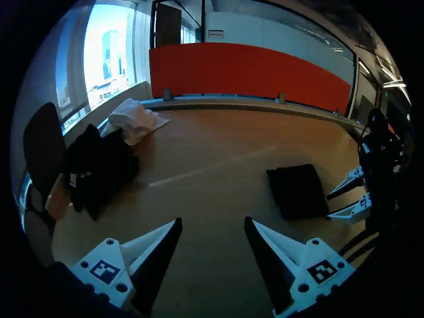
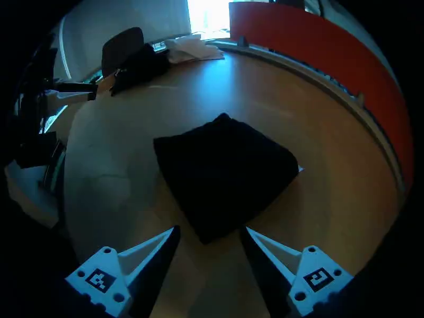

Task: Fold towel

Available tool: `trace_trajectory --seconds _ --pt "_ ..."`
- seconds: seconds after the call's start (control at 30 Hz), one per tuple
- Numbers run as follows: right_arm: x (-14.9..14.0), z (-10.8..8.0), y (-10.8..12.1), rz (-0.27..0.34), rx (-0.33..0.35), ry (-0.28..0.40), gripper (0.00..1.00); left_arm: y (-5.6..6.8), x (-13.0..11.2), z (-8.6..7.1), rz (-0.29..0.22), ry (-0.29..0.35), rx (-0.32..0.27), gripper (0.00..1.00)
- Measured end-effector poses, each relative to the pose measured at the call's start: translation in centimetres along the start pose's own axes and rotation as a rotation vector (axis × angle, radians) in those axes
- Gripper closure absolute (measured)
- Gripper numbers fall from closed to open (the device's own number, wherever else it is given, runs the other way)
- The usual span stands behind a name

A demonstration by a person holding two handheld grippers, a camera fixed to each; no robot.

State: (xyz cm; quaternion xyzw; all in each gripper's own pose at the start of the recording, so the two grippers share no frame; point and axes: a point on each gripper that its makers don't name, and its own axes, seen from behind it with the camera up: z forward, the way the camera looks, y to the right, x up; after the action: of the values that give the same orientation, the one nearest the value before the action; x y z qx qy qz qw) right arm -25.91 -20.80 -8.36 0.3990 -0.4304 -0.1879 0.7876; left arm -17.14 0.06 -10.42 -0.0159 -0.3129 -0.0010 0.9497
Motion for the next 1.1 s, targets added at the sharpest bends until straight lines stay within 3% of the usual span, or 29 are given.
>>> trace_trajectory --seconds 0.17,0.3,0.57,0.77,1.1 --pt "-0.4 0.3 0.0 0.01 -0.01 -0.004 0.25 0.0 -0.1 -0.1 0.0 0.0 0.0 0.13" --pt "-0.6 0.6 0.2 0.018 -0.024 -0.004 0.46 0.0 -0.1 -0.1 -0.002 -0.001 0.001 0.13" --pt "-1.1 0.8 0.7 0.036 -0.047 -0.005 0.65 0.0 -0.2 -0.2 -0.003 0.0 0.001 0.13" --pt "-1.2 0.7 0.9 0.062 -0.043 -0.003 0.9 0.0 -0.2 -0.2 -0.002 -0.001 0.0 0.13" --pt "-0.8 0.6 1.2 0.052 -0.049 0.014 0.95 -0.1 -0.3 -0.2 -0.003 0.0 0.0 0.13"
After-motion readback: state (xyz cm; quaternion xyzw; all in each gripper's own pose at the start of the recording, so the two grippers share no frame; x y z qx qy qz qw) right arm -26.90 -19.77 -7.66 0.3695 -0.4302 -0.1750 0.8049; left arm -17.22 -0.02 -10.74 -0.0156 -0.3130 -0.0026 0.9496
